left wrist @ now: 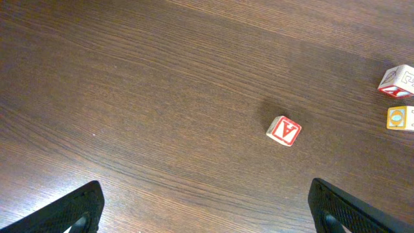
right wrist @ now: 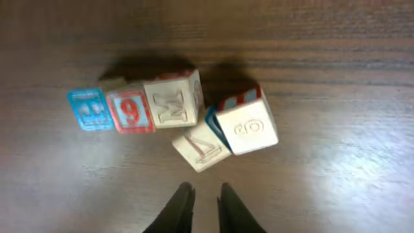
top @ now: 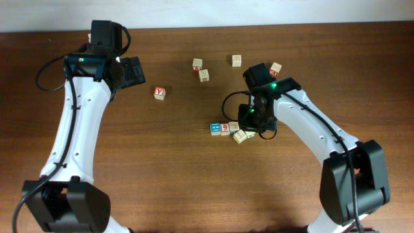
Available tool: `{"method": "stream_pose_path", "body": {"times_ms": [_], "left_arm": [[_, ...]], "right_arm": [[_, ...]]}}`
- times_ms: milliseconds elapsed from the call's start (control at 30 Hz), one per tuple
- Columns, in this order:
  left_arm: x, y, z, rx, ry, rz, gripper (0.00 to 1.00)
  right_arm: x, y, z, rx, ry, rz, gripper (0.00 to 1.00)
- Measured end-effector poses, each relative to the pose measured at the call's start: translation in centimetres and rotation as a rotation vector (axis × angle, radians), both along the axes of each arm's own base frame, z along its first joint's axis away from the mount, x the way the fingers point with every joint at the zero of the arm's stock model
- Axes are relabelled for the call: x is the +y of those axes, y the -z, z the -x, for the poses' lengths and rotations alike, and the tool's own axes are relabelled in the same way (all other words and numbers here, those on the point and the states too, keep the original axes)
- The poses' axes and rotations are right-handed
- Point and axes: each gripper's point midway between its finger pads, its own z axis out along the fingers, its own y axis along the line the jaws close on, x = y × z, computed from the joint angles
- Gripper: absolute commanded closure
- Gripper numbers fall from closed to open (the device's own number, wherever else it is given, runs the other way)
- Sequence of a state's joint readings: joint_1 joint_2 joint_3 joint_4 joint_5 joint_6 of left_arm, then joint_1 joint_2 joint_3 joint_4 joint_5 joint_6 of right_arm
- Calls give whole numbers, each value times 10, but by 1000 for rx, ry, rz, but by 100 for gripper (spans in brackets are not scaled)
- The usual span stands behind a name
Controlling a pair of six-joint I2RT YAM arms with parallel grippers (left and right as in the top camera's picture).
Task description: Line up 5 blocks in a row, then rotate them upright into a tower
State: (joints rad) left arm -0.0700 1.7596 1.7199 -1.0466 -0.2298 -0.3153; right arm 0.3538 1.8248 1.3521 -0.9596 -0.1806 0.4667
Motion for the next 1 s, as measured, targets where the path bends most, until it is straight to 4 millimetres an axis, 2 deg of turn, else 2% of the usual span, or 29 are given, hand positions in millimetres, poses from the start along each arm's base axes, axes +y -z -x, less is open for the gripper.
{"method": "stream_pose_path", "body": {"times_ms": [167,333,533,767,1000], "left_arm": [[0,0,0,0,0,0,1],[0,0,0,0,0,0,1],[0,0,0,0,0,0,1],[0,0,0,0,0,0,1],[0,0,0,0,0,0,1]], "right_arm": [[1,22,13,38,15,-22,92],[-11,29,20,63,77,39,93],[-25,41,15,29,139,112,93],[-26,42,-1,-38,153,115,93],[-25,41,-8,-70,155,114,93]]}}
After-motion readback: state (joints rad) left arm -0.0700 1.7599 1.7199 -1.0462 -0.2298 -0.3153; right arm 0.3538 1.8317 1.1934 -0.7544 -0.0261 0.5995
